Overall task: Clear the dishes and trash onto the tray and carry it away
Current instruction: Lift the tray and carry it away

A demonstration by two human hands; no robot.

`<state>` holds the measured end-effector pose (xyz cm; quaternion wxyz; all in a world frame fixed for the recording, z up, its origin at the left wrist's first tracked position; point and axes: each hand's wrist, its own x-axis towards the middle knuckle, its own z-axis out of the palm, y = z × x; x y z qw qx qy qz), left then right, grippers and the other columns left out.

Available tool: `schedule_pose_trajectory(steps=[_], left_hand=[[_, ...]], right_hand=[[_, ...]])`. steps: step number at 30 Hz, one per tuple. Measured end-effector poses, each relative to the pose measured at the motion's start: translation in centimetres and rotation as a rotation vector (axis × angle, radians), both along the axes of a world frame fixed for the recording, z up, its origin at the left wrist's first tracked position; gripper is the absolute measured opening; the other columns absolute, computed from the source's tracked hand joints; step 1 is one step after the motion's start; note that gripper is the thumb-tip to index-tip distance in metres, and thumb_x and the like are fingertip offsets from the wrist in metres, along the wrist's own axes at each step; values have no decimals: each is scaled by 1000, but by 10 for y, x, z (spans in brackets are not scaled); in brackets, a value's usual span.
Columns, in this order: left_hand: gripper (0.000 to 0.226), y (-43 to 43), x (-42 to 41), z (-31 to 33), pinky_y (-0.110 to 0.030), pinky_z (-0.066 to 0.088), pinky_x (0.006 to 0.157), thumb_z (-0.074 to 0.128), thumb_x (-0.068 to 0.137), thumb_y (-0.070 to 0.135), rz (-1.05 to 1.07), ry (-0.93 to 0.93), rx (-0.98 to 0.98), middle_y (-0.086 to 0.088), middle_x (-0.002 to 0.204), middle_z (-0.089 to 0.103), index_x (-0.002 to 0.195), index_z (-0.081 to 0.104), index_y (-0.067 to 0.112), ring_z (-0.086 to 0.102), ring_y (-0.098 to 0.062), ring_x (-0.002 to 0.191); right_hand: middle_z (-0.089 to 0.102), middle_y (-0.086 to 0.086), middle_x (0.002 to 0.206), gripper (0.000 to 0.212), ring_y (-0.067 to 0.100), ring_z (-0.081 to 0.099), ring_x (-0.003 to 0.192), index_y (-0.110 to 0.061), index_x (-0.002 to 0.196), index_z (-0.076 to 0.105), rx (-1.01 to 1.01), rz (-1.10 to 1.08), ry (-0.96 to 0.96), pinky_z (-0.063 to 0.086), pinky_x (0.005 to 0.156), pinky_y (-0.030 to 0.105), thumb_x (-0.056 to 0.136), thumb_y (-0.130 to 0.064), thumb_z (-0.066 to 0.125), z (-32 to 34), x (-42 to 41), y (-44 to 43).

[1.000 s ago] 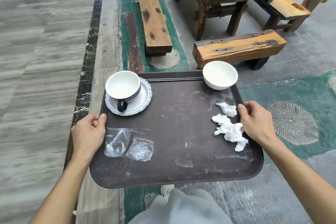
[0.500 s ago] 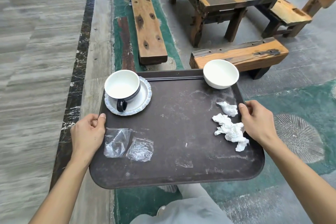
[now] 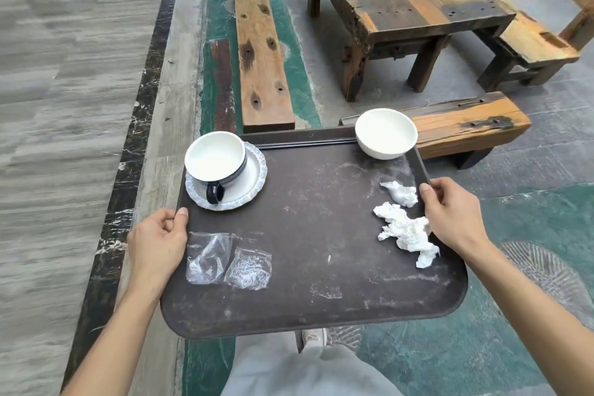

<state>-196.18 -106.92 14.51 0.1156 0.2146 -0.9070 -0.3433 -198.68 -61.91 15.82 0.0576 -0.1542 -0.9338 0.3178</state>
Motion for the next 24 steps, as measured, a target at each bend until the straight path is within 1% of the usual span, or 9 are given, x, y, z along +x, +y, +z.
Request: schedule_pose_trajectory(steps=[6,10,14,16,18,20,22,24], left_hand=[[33,10,-72,2,-37,40,63,60,95,32,-16,1,2,-14,58,59,70,62,12,57,-30,60],[35,9,-127,2,-37,39,62,61,95,31,-39,11,0,-14,59,58,67,60,9,56,-30,61],[36,4,-193,4,-35,36,62,61,94,30,-68,6,14,-10,56,55,64,56,13,54,-28,59],[32,1,-227,9,-33,35,63,61,95,30,-95,14,9,-9,57,56,67,59,13,55,-27,60],[30,-4,-260,12,-33,35,62,61,95,29,-123,20,-3,-13,60,59,72,63,10,57,-29,62],[31,-7,-291,16,-33,35,60,61,95,30,-148,33,-6,-16,62,61,73,64,9,57,-28,61],[32,-10,-327,20,-33,35,63,60,95,31,-177,38,-3,-16,62,62,71,63,10,57,-27,61],[33,-14,-358,20,-33,35,65,60,95,31,-204,35,-17,-17,62,62,70,62,10,58,-30,62]], right_hand=[[68,5,82,25,27,61,83,-8,104,65,-10,-14,1,38,75,32,100,-29,50,2,-64,10],[68,4,81,25,28,61,83,-8,103,64,-12,-43,-5,37,74,32,100,-29,51,0,-106,9],[69,5,84,25,29,63,85,-9,105,64,-26,-91,11,38,74,32,100,-31,52,0,-156,2],[68,5,84,25,28,62,85,-9,104,64,-25,-110,18,37,74,32,100,-31,52,3,-179,-3],[68,5,85,26,28,60,84,-9,104,64,-26,-136,25,37,74,31,100,-31,51,6,-203,-6],[66,4,82,25,27,58,83,-9,101,64,-18,-155,27,35,73,32,100,-31,51,9,-224,-11],[65,4,78,26,27,56,80,-9,95,62,-3,-176,28,33,71,32,100,-31,50,10,-246,-15],[64,5,78,27,27,55,79,-10,91,61,13,-197,18,33,70,32,100,-32,49,11,-266,-19]])
